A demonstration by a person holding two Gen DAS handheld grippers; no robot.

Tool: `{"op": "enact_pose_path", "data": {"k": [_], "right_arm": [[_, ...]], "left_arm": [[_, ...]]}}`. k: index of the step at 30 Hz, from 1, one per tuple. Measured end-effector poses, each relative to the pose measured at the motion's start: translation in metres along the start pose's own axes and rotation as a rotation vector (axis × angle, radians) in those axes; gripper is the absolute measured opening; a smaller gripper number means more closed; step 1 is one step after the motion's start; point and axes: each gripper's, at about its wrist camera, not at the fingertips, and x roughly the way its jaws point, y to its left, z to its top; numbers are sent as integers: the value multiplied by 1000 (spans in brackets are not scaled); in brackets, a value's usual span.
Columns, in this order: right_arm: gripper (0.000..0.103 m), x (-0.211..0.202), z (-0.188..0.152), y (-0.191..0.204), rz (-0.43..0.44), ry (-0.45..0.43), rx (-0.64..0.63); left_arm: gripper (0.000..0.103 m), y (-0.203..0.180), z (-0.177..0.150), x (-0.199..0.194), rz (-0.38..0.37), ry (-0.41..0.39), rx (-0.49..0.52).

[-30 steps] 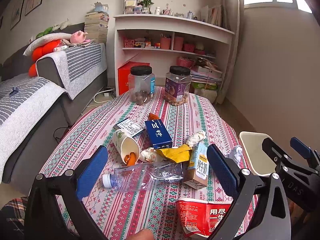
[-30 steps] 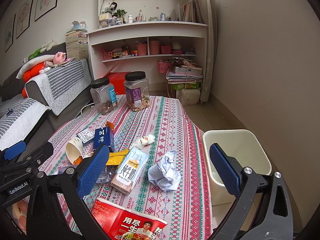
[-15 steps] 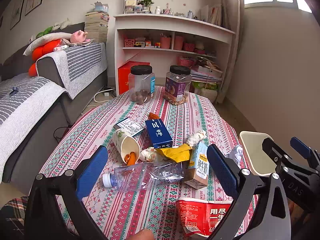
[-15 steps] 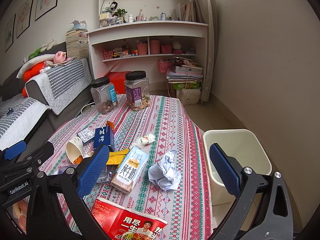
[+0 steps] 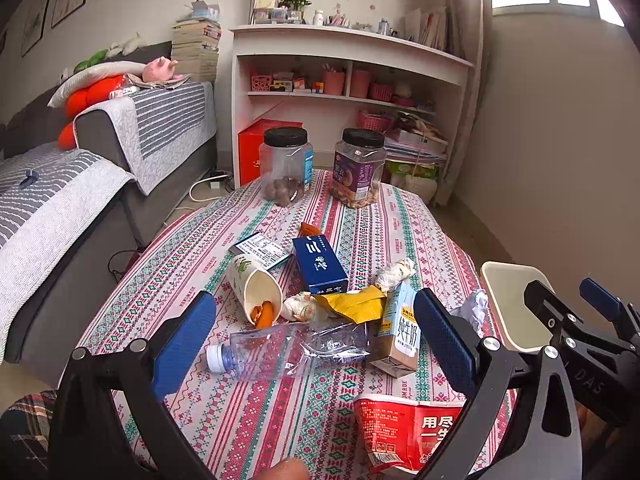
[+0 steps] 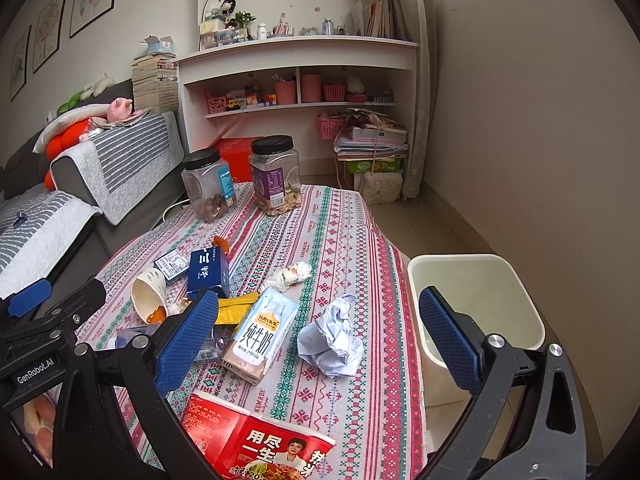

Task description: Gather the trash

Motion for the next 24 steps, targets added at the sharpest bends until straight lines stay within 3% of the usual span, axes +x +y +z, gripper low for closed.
{"op": "enact_pose_path", "data": {"k": [11, 20, 24], "right_arm": [[96, 10, -11, 2, 18, 128, -69], [96, 8, -52, 29, 272, 288, -336], [96, 1, -78, 50, 339, 354, -482]], "left_arm": [[96, 15, -2, 9, 42, 61, -9], [96, 53, 3, 14, 81, 126, -80], [96, 68, 8, 12, 79, 133, -133]]}}
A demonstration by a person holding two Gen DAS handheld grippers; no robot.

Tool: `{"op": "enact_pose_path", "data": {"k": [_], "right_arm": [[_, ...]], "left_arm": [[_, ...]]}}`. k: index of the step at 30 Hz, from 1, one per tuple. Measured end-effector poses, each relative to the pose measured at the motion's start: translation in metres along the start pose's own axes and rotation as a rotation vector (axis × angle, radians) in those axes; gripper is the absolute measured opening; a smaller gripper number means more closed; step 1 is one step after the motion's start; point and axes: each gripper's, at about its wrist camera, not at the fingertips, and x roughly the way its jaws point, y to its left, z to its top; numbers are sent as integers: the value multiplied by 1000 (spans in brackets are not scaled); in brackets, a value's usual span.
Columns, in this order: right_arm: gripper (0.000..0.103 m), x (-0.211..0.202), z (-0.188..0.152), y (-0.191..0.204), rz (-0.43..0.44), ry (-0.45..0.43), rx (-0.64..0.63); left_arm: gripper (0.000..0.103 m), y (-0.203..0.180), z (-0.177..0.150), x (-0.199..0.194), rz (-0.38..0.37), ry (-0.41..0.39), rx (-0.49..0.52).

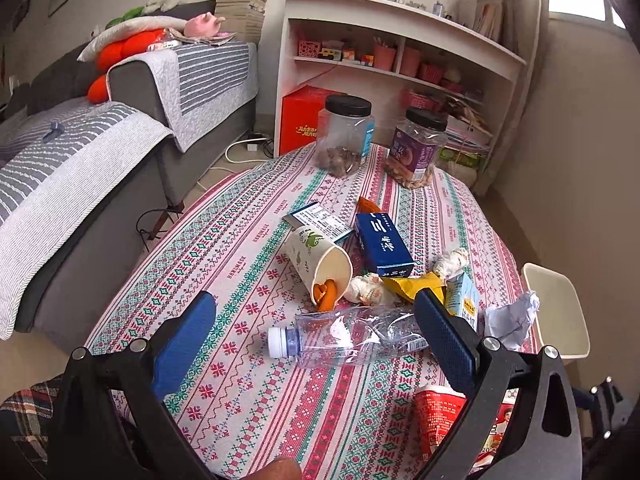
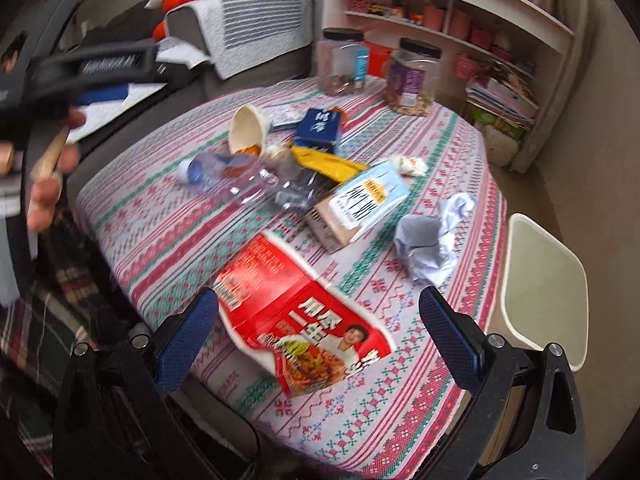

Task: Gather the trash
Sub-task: 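Grasp the red noodle wrapper with the right gripper and lift it, then carry red wrapper to bin with right gripper while left gripper grasps white paper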

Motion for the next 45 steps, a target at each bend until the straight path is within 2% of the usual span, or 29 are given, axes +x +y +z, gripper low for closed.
{"op": "enact_pose_path", "data": {"k": [4, 10, 11, 12, 13, 14, 15, 18, 25, 32, 35, 38, 45], "right_arm": [[96, 13, -11, 23, -33, 53, -112], [94, 61, -12, 32, -107, 166, -224], [84, 69, -13, 32, -108, 186, -227], [68, 72, -13, 30, -85, 193, -213], [66, 71, -10, 27, -67, 175, -189], [55, 66, -7, 25, -49, 156, -174], [48, 61, -4, 23, -40, 131, -158], [40, 43, 4, 9, -8, 79, -53], [36, -9, 15, -43, 34, -99, 198], [36, -66, 34, -123, -66, -273, 385], [36, -78, 43, -155, -139, -299, 406], [37, -83, 52, -185, -171, -317, 432], [37, -73, 59, -224, -211, -327, 454]], "left_arm": [[96, 1, 1, 1, -3, 14, 2], [96, 0, 2, 4, -8, 22, 13], [96, 2, 2, 4, -9, 22, 10], [96, 2, 2, 3, -9, 21, 7], [96, 4, 3, 3, -9, 20, 3], [96, 6, 4, 2, -9, 18, -1], [96, 7, 5, 2, -9, 16, -8], [96, 11, 9, 2, -25, 21, -22], [96, -16, 12, 3, -73, 36, 37], [96, -84, -3, 21, -158, 105, 200], [96, -125, -15, 34, -218, 164, 292], [96, -162, -24, 46, -272, 214, 350], [96, -225, -18, 78, -333, 264, 396]]}}
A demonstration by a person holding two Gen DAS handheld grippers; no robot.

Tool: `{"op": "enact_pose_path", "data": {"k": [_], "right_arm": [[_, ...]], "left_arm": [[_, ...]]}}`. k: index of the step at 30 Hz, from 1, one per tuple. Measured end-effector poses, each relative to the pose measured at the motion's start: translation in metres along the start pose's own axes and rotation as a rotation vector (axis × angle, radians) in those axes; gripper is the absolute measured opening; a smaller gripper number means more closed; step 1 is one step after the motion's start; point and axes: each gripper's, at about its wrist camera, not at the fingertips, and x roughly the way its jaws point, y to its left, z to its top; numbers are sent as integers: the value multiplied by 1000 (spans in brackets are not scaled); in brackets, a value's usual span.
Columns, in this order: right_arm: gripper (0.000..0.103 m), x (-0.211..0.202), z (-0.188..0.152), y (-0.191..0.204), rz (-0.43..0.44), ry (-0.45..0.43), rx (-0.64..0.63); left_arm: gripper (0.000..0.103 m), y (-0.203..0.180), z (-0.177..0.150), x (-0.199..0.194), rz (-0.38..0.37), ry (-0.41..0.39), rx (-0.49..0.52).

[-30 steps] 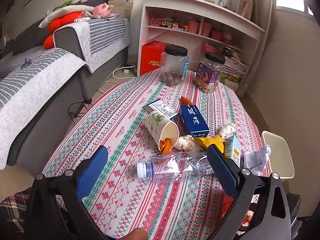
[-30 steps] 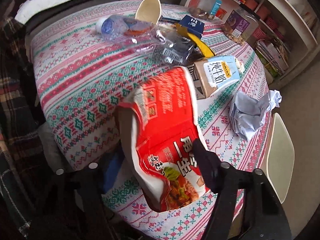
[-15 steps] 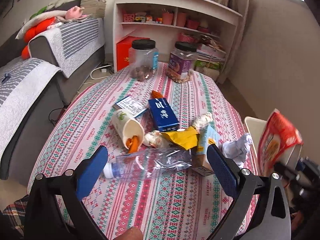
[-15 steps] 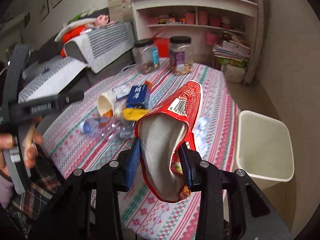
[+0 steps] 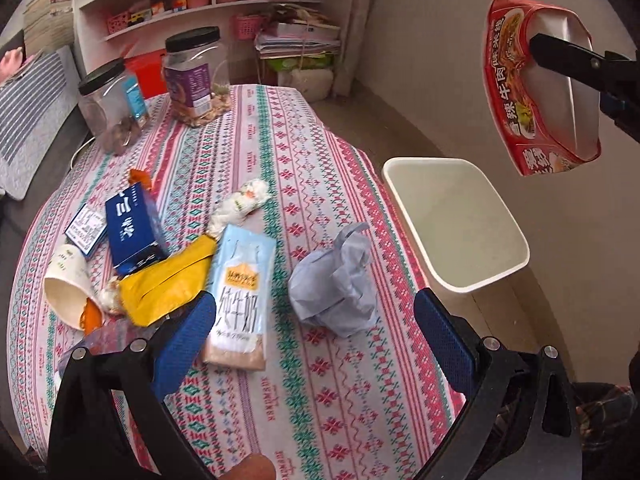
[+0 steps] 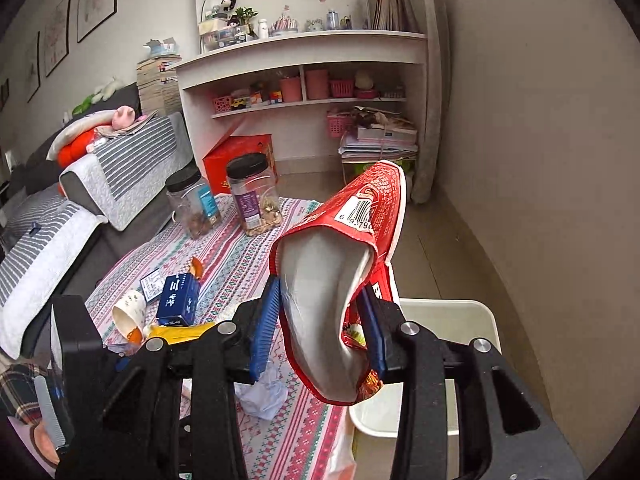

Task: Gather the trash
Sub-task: 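Carry red wrapper to bin with right gripper while left gripper grasps white paper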

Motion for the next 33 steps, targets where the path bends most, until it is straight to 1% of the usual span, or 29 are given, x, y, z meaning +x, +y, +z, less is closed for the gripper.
{"op": "enact_pose_path", "data": {"k": [3, 4, 5, 6, 8, 9, 10, 11, 13, 18, 25, 28, 30, 33], "right_arm": [[37, 11, -4, -10, -1, 21, 34], [37, 14, -4, -11, 1, 27, 38], [37, 17, -3, -12, 3, 29, 41], [37, 17, -3, -11, 6, 30, 44], [37, 23, -2, -12, 15, 37, 53], [37, 26, -1, -11, 16, 41, 56], [37, 29, -1, -9, 17, 46, 57], [37, 32, 0, -8, 18, 51, 57], [37, 38, 2, -7, 21, 58, 56], [37, 42, 6, 1, 26, 48, 44], [37, 44, 10, 2, 15, 46, 43], [38, 45, 10, -5, -3, 43, 47], [38, 46, 10, -13, -19, 48, 63], [38, 47, 8, -31, -69, 49, 83]], "left_arm": [[95, -7, 9, 22, 1, 40, 8], [89, -7, 10, 30, 5, 54, 8], [80, -7, 11, 37, 1, 69, 8], [76, -5, 11, 43, -9, 89, 7], [56, 0, 12, 53, -24, 119, 0], [50, 3, 13, 57, -32, 129, -3], [36, 7, 14, 59, -40, 133, -14], [26, 12, 15, 58, -48, 133, -34], [20, 23, 19, 56, -68, 128, -80], [18, 46, 29, 41, -58, 84, -125], [18, 63, 48, 15, 23, -16, -129], [18, 63, 56, 3, 71, -68, -111], [18, 63, 61, -4, 75, -90, -109], [18, 57, 68, -11, 77, -111, -106]]}}
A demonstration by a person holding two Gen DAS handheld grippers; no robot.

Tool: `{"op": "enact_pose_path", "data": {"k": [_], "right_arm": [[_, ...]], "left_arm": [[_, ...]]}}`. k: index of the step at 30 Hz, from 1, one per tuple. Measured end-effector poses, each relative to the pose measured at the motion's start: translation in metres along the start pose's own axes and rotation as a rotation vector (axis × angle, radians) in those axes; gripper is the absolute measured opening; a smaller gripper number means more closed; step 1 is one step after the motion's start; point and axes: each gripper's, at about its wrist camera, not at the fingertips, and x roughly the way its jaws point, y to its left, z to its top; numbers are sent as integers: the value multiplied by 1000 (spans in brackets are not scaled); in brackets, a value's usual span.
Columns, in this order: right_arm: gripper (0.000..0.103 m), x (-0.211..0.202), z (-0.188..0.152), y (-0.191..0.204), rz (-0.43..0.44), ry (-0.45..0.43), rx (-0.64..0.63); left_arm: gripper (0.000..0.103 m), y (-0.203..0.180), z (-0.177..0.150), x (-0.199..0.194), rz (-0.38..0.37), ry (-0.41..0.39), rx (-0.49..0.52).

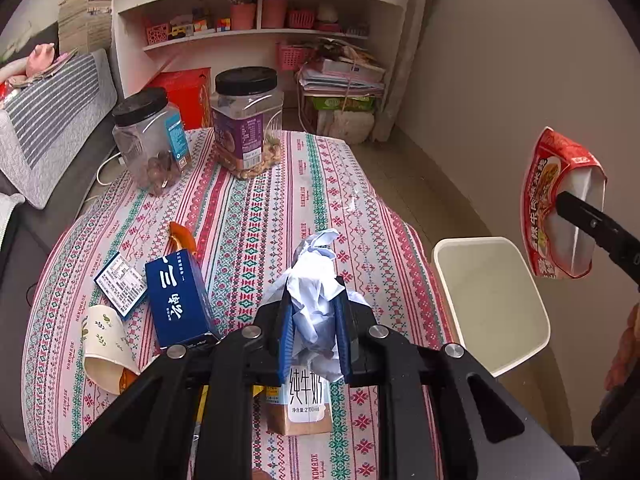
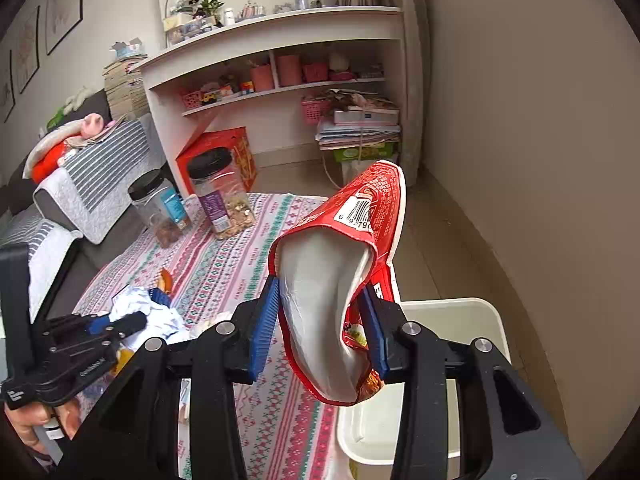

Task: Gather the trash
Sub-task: 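Carry red wrapper to bin with right gripper while left gripper grasps white paper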

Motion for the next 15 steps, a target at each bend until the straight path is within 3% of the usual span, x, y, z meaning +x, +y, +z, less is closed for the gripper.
{"op": "enact_pose_path", "data": {"k": [15], "right_arm": [[41, 10, -14, -92, -141, 90, 187]], "left_arm": [[18, -74, 15, -10, -62, -42, 85]]}}
